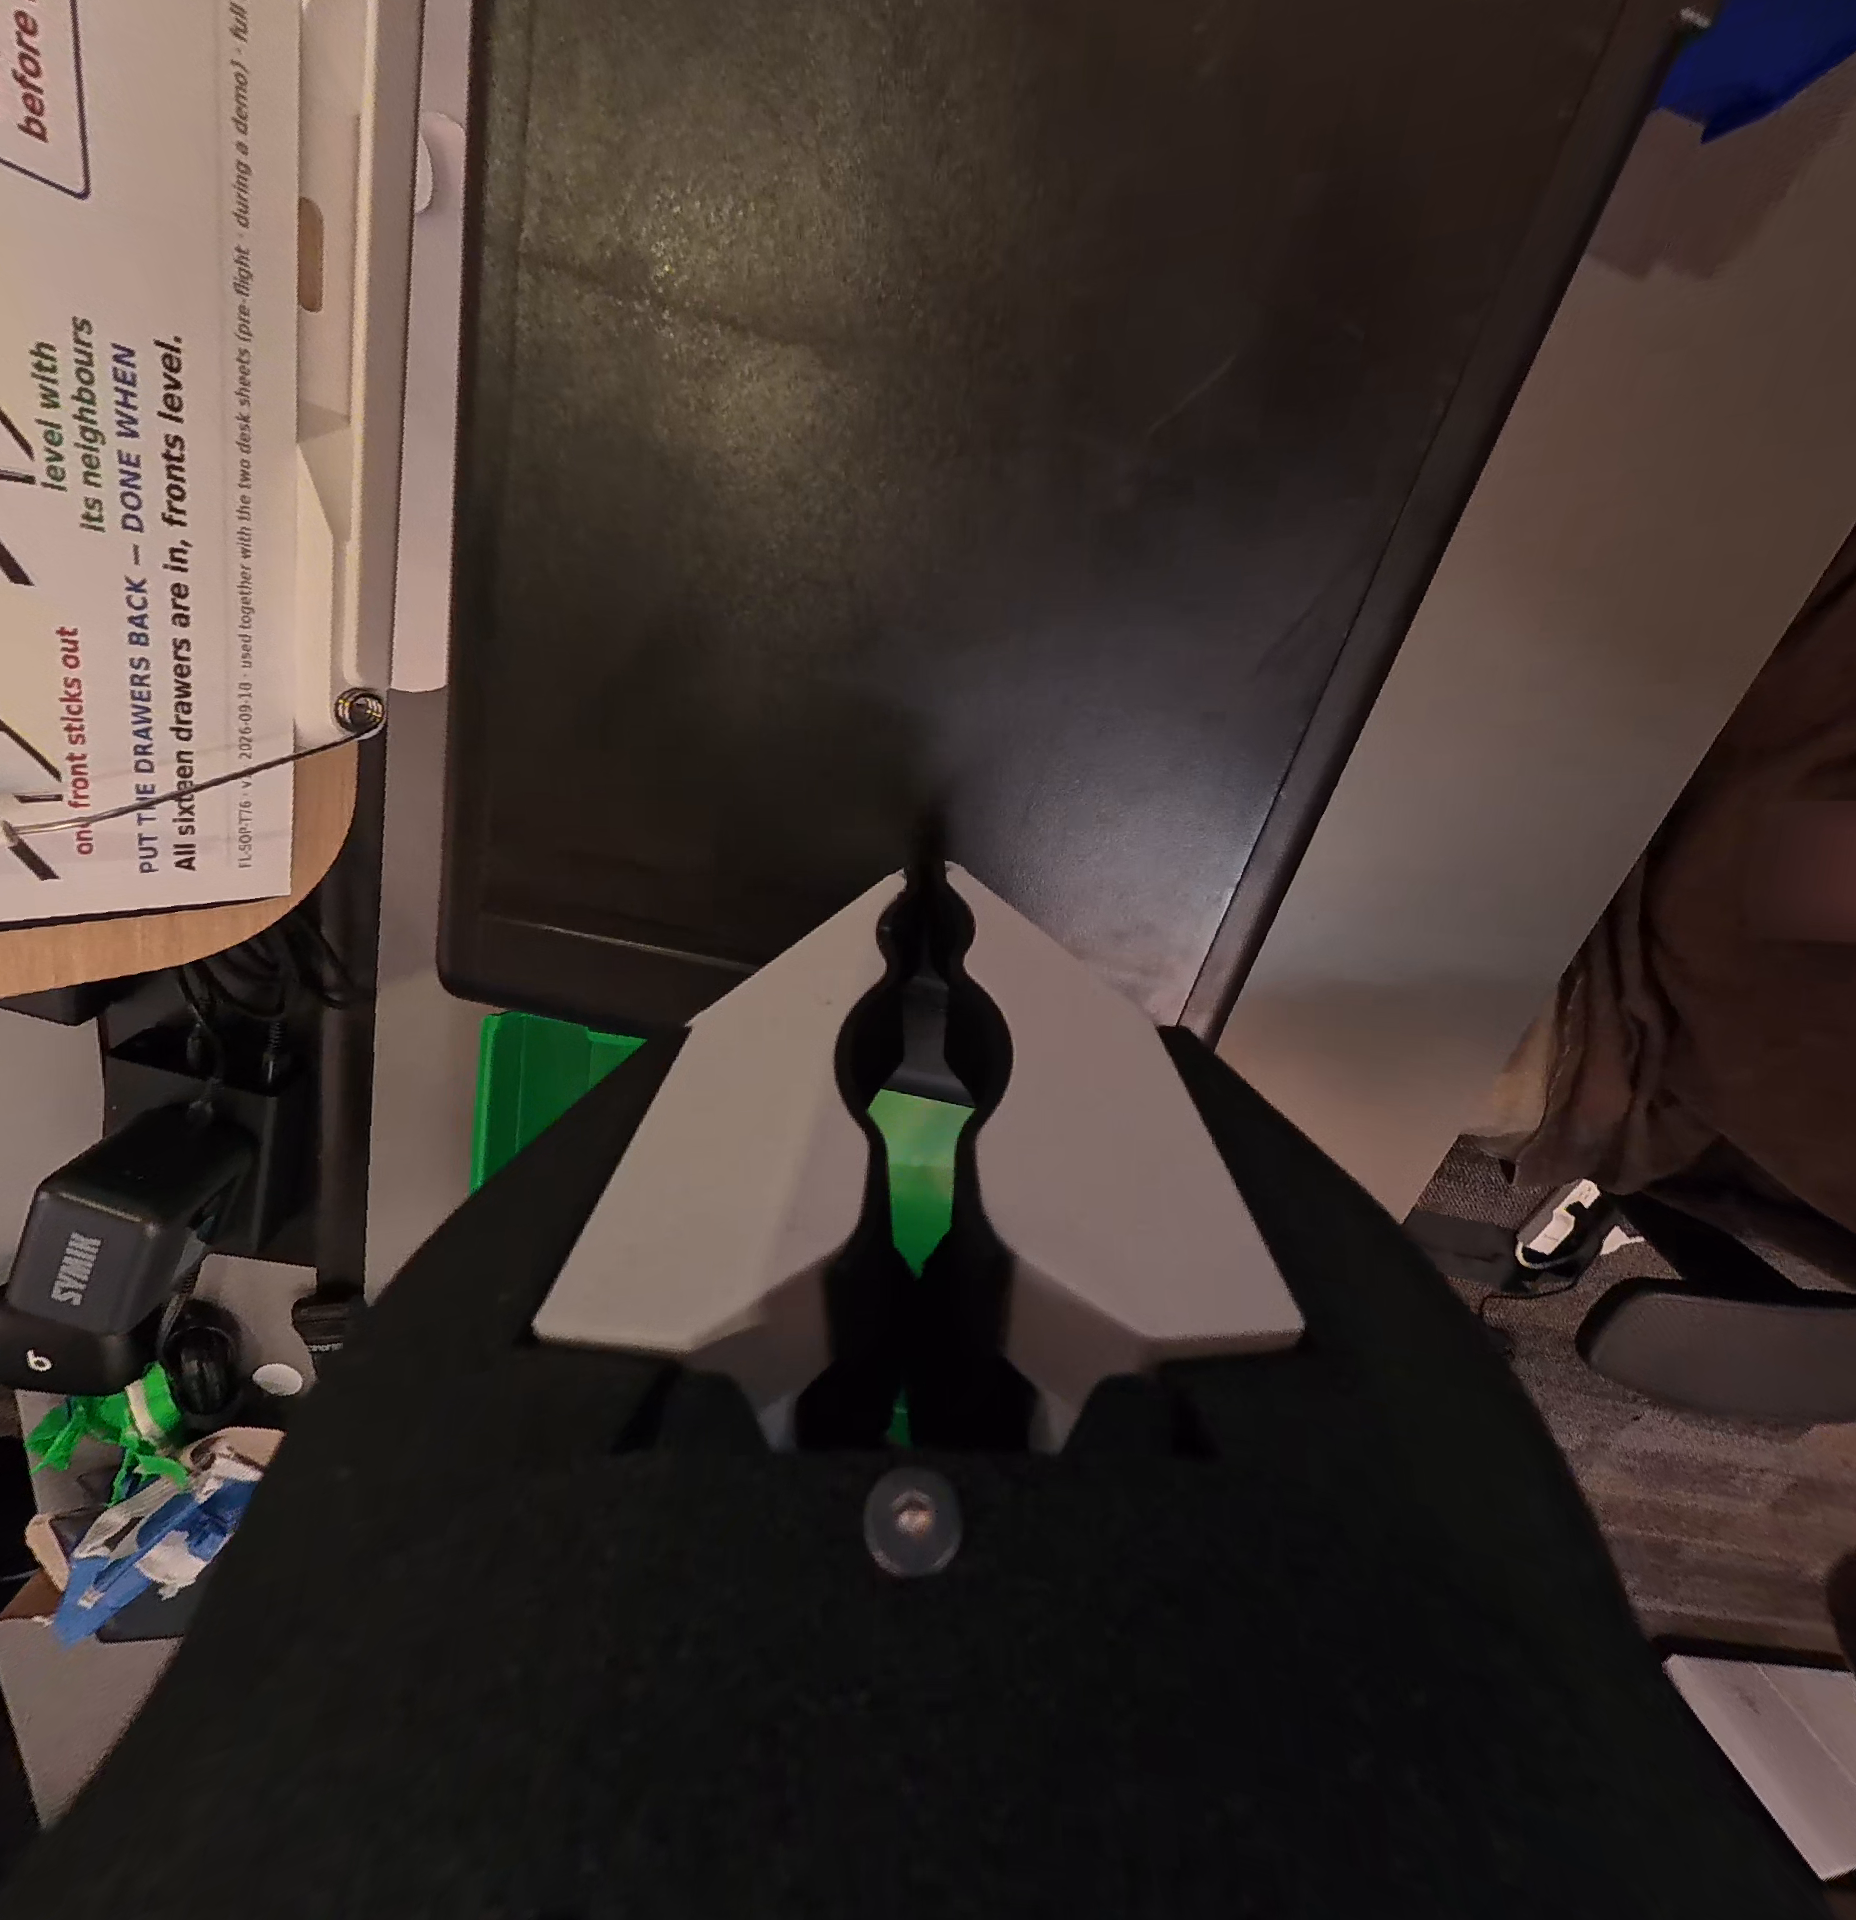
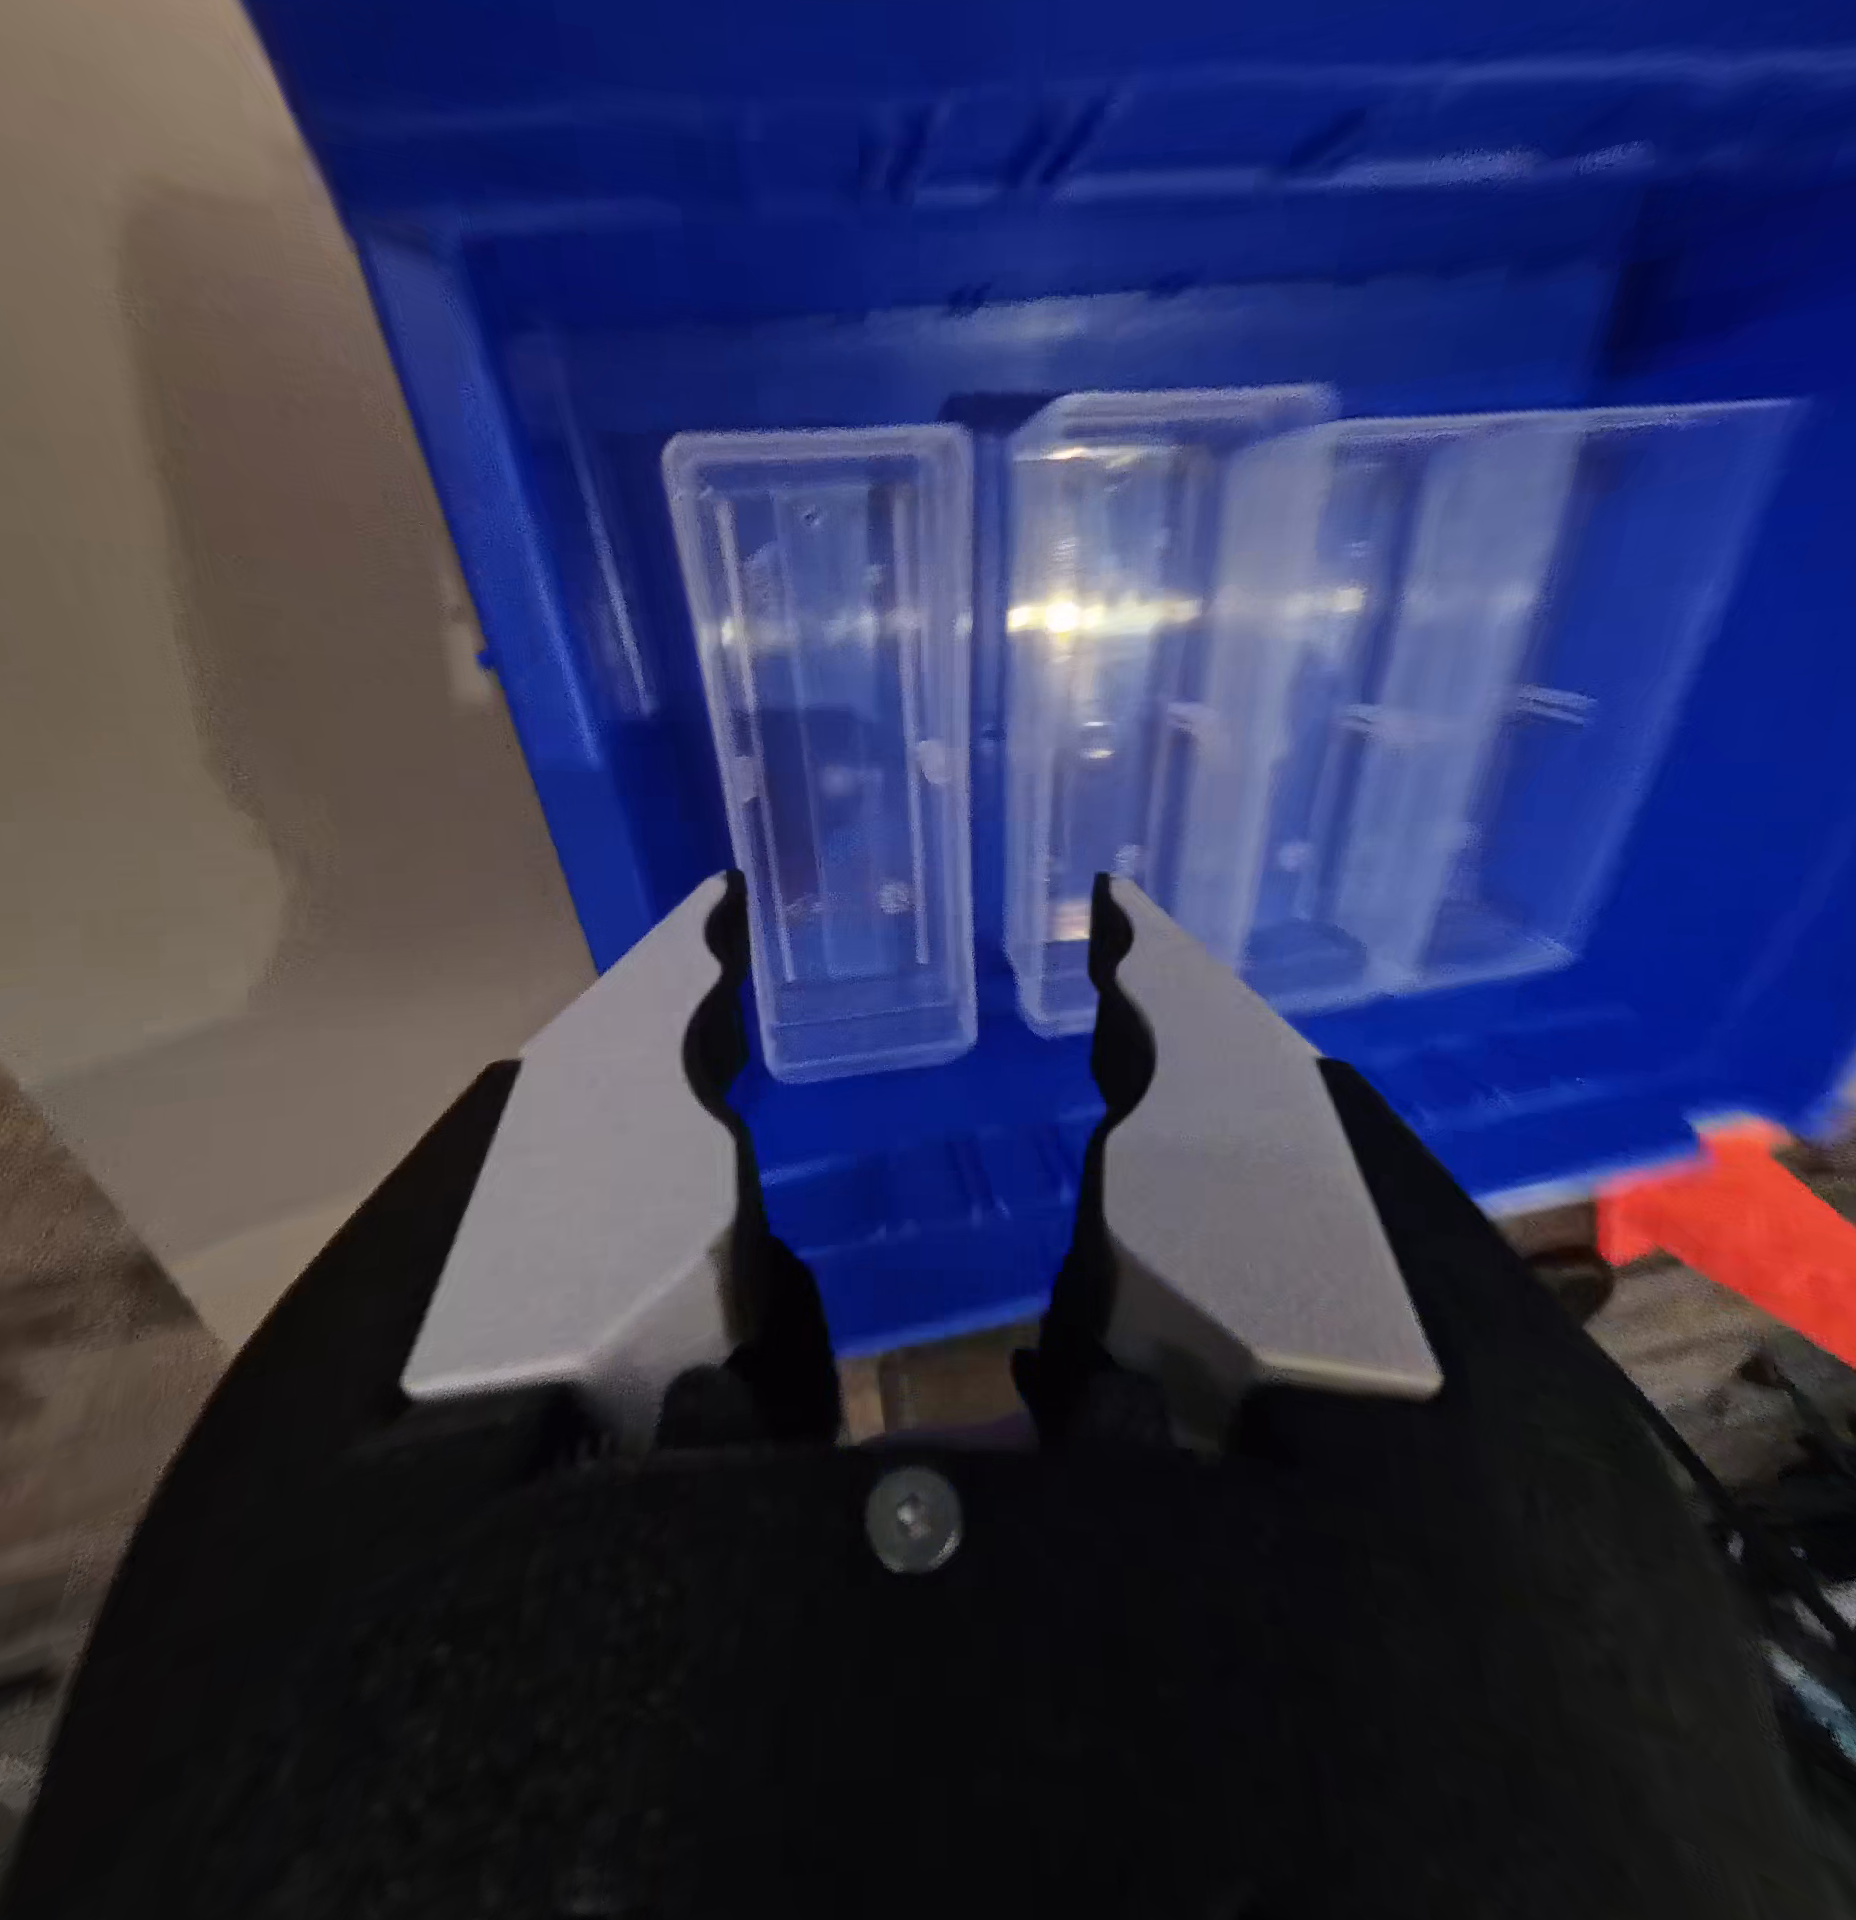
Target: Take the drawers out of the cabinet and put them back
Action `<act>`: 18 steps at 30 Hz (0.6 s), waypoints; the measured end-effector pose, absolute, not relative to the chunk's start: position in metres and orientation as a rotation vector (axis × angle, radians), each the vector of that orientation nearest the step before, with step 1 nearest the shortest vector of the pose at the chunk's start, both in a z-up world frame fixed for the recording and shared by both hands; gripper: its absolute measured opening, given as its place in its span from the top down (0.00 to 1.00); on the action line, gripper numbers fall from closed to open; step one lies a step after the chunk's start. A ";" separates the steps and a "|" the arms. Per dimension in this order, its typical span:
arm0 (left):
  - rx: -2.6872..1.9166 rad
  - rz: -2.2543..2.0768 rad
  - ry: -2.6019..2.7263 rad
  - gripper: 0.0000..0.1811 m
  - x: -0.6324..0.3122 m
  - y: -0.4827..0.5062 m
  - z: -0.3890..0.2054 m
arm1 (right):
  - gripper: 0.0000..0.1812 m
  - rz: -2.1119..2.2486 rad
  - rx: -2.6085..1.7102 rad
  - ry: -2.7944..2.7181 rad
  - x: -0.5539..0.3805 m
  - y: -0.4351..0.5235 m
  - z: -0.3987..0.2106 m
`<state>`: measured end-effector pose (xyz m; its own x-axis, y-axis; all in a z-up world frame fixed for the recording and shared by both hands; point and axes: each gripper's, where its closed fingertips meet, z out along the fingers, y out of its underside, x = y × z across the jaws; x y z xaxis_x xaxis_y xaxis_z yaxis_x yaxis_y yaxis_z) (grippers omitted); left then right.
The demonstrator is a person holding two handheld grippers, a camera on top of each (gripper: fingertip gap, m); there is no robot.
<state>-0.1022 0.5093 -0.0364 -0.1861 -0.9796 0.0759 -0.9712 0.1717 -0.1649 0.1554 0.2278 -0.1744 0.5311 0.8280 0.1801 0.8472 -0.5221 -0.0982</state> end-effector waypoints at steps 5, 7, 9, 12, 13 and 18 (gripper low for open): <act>-1.974 -0.263 2.342 1.00 -0.102 0.509 -0.036 | 0.64 -0.237 -2.314 -0.668 0.132 0.235 -0.077; -1.975 -0.253 2.339 1.00 -0.102 0.509 -0.036 | 0.67 -0.157 -2.164 -0.157 0.123 0.225 -0.066; -1.980 -0.242 2.340 1.00 -0.102 0.509 -0.037 | 0.65 -0.072 -2.078 0.182 0.105 0.201 -0.094; -1.976 -0.217 2.336 1.00 -0.102 0.509 -0.036 | 0.65 -0.147 -1.938 0.362 0.082 0.167 -0.129; -1.937 -0.204 2.349 1.00 -0.101 0.508 -0.037 | 0.65 -0.126 -1.925 0.381 0.071 0.160 -0.138; -1.899 -0.362 2.205 1.00 -0.108 0.495 -0.013 | 0.60 -0.080 -1.930 0.371 0.044 0.140 -0.160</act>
